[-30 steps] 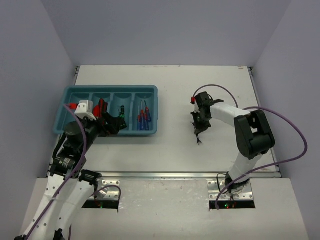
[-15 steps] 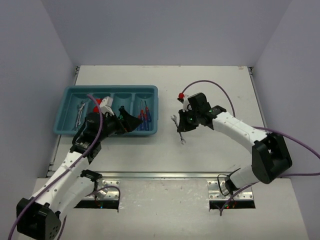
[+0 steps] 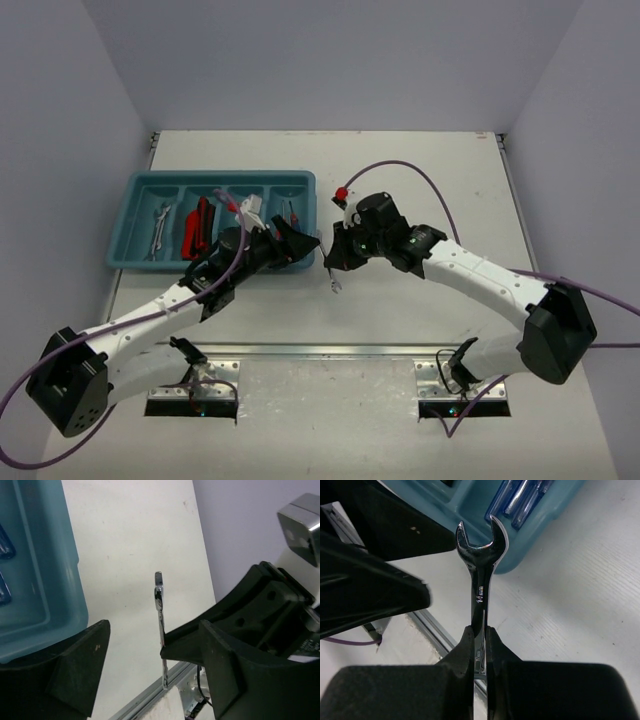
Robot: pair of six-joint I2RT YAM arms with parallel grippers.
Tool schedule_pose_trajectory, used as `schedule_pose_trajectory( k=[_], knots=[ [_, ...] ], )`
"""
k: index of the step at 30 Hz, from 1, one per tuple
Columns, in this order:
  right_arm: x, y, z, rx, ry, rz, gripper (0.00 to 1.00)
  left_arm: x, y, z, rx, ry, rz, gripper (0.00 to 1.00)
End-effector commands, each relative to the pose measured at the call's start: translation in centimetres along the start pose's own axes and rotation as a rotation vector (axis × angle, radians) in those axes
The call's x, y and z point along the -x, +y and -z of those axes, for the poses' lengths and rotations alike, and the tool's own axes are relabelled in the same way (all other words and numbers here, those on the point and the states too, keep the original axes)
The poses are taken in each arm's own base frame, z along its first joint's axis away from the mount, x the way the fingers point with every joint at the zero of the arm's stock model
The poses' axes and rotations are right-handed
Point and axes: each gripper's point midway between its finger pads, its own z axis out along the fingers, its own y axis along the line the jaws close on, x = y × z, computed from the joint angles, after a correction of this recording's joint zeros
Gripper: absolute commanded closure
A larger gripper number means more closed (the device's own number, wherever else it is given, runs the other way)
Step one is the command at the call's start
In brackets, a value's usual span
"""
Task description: Sort the tools into containers
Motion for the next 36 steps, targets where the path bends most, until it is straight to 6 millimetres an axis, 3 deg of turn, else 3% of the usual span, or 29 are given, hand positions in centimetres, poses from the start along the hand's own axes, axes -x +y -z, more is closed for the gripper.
schedule_pose_trajectory(
  k=[1,4,9,12,14,16,17,19,20,21,22,26,28,30,33,35,36],
  knots=[
    [4.1,2.9,1.4,0.058,-0.141,0.026,1.00,2.2,-3.2,-1.1,-0.076,-0.087,0.025,0.35],
    [3.9,3.4,1.5,0.080,-0.160,0.019,1.00,2.0,-3.4,-1.6,-0.079,-0.084,0.025,0.49],
    [4.1,3.8,1.6,0.103,-0.184,0.009,1.00,1.4,-4.3,-2.1,-0.112,-0.070,0.017,0.59],
    [4.4,4.1,1.7,0.122,-0.212,-0.003,1.00,1.2,-5.0,-2.4,-0.142,-0.057,0.008,0.79],
    [4.5,4.2,2.0,0.128,-0.231,-0.004,1.00,1.0,-5.3,-2.8,-0.157,-0.043,-0.001,0.98],
    [4.5,4.0,2.1,0.122,-0.242,0.002,1.00,1.2,-5.7,-3.0,-0.163,-0.042,-0.026,1.00],
    [4.3,3.6,2.3,0.103,-0.249,0.004,0.90,1.9,-5.5,-3.2,-0.127,-0.059,-0.063,1.00],
    [3.7,2.2,2.7,0.041,-0.263,0.007,0.60,3.4,-4.5,-3.4,-0.013,-0.081,-0.178,1.00],
    [3.4,0.8,2.9,-0.026,-0.274,0.007,0.38,4.8,-4.2,-3.4,0.051,-0.084,-0.254,1.00],
    [3.4,-0.9,4.0,-0.123,-0.306,0.013,0.06,7.4,-3.3,-3.1,0.168,-0.101,-0.367,1.00],
    [3.4,-2.3,5.0,-0.195,-0.339,0.013,0.01,9.0,-2.8,-3.0,0.235,-0.099,-0.419,1.00],
    [2.8,-9.3,9.3,-0.532,-0.455,-0.038,0.01,16.4,1.0,-2.0,0.601,-0.047,-0.622,1.00],
    [1.5,-11.5,10.3,-0.583,-0.457,-0.072,0.01,20.8,4.2,0.4,0.910,-0.096,-0.719,1.00],
    [0.9,-12.8,11.4,-0.601,-0.479,-0.103,0.01,23.2,7.0,2.3,1.122,-0.057,-0.829,1.00],
    [-0.8,-15.1,12.3,-0.664,-0.491,-0.138,0.01,26.9,9.5,5.8,1.424,-0.095,-0.962,1.00],
    [-1.1,-15.4,12.5,-0.677,-0.499,-0.148,0.01,28.1,10.6,6.1,1.432,-0.129,-0.964,1.00],
    [-1.1,-15.4,12.7,-0.676,-0.505,-0.144,0.01,30.0,12.1,7.2,1.442,-0.200,-0.925,1.00]
  ],
)
